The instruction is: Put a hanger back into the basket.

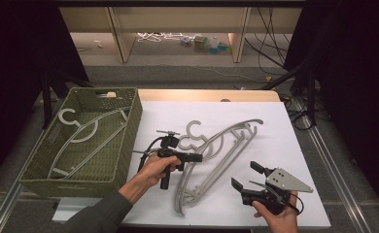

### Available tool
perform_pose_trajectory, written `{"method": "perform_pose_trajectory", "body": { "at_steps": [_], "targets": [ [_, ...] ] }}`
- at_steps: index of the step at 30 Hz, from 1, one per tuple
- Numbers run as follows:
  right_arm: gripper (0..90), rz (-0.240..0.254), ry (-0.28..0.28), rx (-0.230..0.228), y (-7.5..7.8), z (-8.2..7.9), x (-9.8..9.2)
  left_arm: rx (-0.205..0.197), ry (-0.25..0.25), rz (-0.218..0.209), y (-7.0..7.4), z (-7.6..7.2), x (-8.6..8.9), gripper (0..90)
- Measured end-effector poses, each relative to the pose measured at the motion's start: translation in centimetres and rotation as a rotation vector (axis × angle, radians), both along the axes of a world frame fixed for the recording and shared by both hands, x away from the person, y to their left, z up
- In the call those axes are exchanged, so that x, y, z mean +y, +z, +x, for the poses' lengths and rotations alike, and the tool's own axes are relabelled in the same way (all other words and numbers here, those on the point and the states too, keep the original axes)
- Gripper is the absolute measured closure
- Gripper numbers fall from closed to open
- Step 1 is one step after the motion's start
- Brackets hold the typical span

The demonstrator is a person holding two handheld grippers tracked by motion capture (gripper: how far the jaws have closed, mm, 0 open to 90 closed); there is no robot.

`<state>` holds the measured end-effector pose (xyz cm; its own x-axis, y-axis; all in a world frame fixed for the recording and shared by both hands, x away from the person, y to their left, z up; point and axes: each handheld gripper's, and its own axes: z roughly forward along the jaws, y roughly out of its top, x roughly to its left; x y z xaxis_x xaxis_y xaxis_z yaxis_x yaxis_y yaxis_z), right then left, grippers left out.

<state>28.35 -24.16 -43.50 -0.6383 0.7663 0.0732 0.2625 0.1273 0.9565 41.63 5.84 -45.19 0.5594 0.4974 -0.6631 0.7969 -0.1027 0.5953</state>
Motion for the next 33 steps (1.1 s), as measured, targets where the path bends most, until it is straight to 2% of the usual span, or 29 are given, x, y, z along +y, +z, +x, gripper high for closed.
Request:
{"method": "perform_pose_trajectory", "body": {
  "at_steps": [1,2,5,6,7,8,10,11,12,13,14,15,16,17,19,20,26,28,31,33],
  "targets": [
    [16.3,-0.001,0.001,-0.001,0.0,0.0,0.0,-0.004,-0.020,0.000,0.1,-0.1,0.0,80.0],
    [16.3,0.000,0.000,-0.002,0.0,0.0,0.0,-0.004,-0.006,-0.002,0.2,-0.3,-0.2,80.0],
    [16.3,0.002,0.003,-0.006,0.0,0.0,0.0,-0.009,-0.007,-0.007,0.4,-0.4,-0.3,80.0],
    [16.3,0.002,0.004,-0.006,0.0,0.0,0.0,-0.036,-0.018,-0.009,0.4,-0.3,-0.2,80.0],
    [16.3,0.000,0.002,-0.002,0.0,0.0,0.0,-0.026,-0.004,-0.006,0.6,-0.4,-0.2,80.0],
    [16.3,-0.001,0.002,-0.002,0.0,0.0,0.0,-0.047,-0.011,-0.012,0.6,-0.2,0.0,80.0],
    [16.3,0.001,0.003,-0.003,0.0,0.0,0.0,-0.029,0.012,-0.029,1.0,-0.4,0.0,80.0],
    [16.3,0.001,0.002,-0.003,0.0,0.0,0.0,-0.053,-0.004,-0.023,1.0,-0.3,0.3,80.0],
    [16.3,0.002,0.004,-0.007,0.0,0.0,0.0,-0.048,0.009,-0.032,1.2,-0.3,0.3,80.1],
    [16.2,0.002,0.003,-0.006,0.0,0.0,0.0,-0.050,0.000,-0.033,1.3,-0.4,0.4,80.0],
    [16.2,0.002,0.003,-0.005,0.0,0.0,0.0,-0.022,0.024,-0.048,1.5,-0.6,0.4,80.0],
    [16.2,0.001,0.002,-0.006,0.0,0.0,0.0,-0.053,0.006,-0.040,1.5,-0.4,0.6,80.0],
    [16.2,0.002,0.002,-0.007,0.0,0.0,0.0,-0.018,0.025,-0.050,1.8,-0.6,0.7,80.0],
    [16.2,0.001,0.003,-0.008,0.0,0.0,0.0,-0.037,0.022,-0.053,1.8,-0.5,0.8,80.0],
    [16.2,-0.001,0.000,-0.003,0.0,0.0,0.0,-0.027,0.037,-0.065,2.1,-0.5,1.1,80.0],
    [16.2,-0.016,-0.007,-0.006,0.1,0.0,-0.1,-0.051,0.031,-0.062,2.1,-0.3,1.3,80.0],
    [16.2,0.002,0.002,-0.008,0.0,0.0,0.0,-0.064,0.054,-0.084,3.0,-0.4,1.9,80.0],
    [16.2,0.001,0.002,-0.007,0.0,0.0,0.0,-0.083,0.071,-0.093,3.4,-0.5,2.0,80.0],
    [16.2,-0.016,-0.010,-0.008,0.1,0.0,-0.2,-0.110,0.071,-0.093,4.1,-0.7,2.2,80.0],
    [16.2,-0.015,-0.010,-0.003,0.1,0.0,-0.1,-0.118,0.073,-0.107,4.6,-0.8,2.3,80.0]
  ]
}}
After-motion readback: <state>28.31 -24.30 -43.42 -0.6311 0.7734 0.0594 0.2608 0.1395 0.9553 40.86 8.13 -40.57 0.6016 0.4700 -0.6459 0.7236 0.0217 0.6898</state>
